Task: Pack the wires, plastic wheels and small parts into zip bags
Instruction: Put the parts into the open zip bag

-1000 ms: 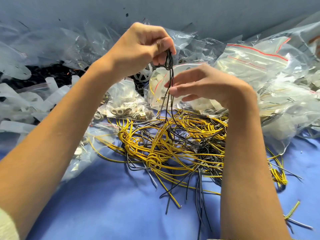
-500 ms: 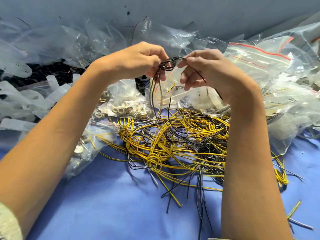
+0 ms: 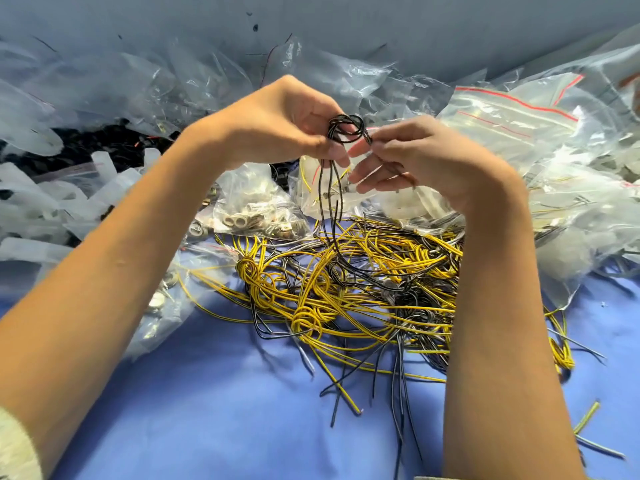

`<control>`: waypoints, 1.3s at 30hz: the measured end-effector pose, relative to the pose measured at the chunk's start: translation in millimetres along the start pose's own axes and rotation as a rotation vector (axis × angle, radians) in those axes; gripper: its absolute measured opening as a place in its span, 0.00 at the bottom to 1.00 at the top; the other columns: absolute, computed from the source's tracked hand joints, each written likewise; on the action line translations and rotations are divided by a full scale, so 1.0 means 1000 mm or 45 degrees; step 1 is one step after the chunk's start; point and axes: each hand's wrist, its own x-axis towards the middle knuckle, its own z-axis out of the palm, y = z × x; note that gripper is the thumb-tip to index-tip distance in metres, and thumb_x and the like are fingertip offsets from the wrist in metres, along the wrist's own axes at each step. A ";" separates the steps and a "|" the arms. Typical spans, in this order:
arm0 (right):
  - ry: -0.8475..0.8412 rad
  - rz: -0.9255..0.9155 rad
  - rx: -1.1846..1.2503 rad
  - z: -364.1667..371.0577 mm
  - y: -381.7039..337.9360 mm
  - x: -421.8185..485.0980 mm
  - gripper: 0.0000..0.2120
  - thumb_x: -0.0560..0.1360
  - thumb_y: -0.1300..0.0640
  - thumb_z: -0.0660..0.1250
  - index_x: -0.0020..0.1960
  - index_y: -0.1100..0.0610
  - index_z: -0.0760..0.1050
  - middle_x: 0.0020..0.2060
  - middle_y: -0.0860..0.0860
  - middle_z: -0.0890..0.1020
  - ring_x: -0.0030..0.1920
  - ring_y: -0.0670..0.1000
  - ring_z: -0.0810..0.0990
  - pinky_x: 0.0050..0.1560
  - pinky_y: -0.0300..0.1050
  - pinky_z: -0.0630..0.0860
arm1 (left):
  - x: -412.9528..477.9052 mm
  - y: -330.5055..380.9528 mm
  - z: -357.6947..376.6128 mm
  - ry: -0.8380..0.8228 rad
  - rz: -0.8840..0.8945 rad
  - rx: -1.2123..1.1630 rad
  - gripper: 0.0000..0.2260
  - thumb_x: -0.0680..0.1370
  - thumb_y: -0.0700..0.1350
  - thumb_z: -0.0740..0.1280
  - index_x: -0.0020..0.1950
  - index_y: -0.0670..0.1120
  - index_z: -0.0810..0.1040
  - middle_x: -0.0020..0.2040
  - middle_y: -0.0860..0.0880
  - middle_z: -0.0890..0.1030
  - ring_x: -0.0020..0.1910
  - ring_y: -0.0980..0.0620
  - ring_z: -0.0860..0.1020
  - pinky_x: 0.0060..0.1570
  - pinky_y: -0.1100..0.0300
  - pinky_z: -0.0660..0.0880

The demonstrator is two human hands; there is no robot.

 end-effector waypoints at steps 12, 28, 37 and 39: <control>-0.132 -0.182 0.332 -0.005 0.010 -0.004 0.17 0.72 0.48 0.62 0.57 0.54 0.78 0.52 0.56 0.84 0.55 0.55 0.82 0.60 0.52 0.76 | 0.006 -0.001 0.011 0.294 0.123 -0.190 0.09 0.71 0.40 0.72 0.50 0.43 0.80 0.40 0.56 0.85 0.44 0.56 0.83 0.47 0.65 0.76; -0.083 -0.210 0.472 0.003 0.010 -0.002 0.14 0.83 0.54 0.52 0.64 0.52 0.71 0.56 0.57 0.81 0.58 0.57 0.80 0.65 0.60 0.70 | 0.014 -0.007 0.023 0.530 0.287 -0.017 0.06 0.72 0.44 0.73 0.47 0.49 0.80 0.46 0.51 0.73 0.48 0.56 0.73 0.53 0.64 0.70; 0.031 -0.140 0.336 -0.001 0.011 0.001 0.11 0.81 0.53 0.59 0.45 0.50 0.79 0.30 0.48 0.71 0.26 0.42 0.64 0.26 0.32 0.65 | 0.013 -0.013 0.018 0.382 0.052 -0.133 0.05 0.71 0.44 0.74 0.43 0.51 0.81 0.46 0.48 0.76 0.45 0.54 0.75 0.50 0.62 0.71; 0.175 -0.076 0.070 -0.007 0.011 0.001 0.07 0.78 0.53 0.65 0.44 0.49 0.82 0.28 0.47 0.71 0.24 0.41 0.62 0.23 0.31 0.59 | 0.011 -0.013 0.016 0.234 -0.085 0.072 0.07 0.71 0.43 0.75 0.45 0.53 0.81 0.45 0.48 0.79 0.44 0.56 0.76 0.46 0.68 0.71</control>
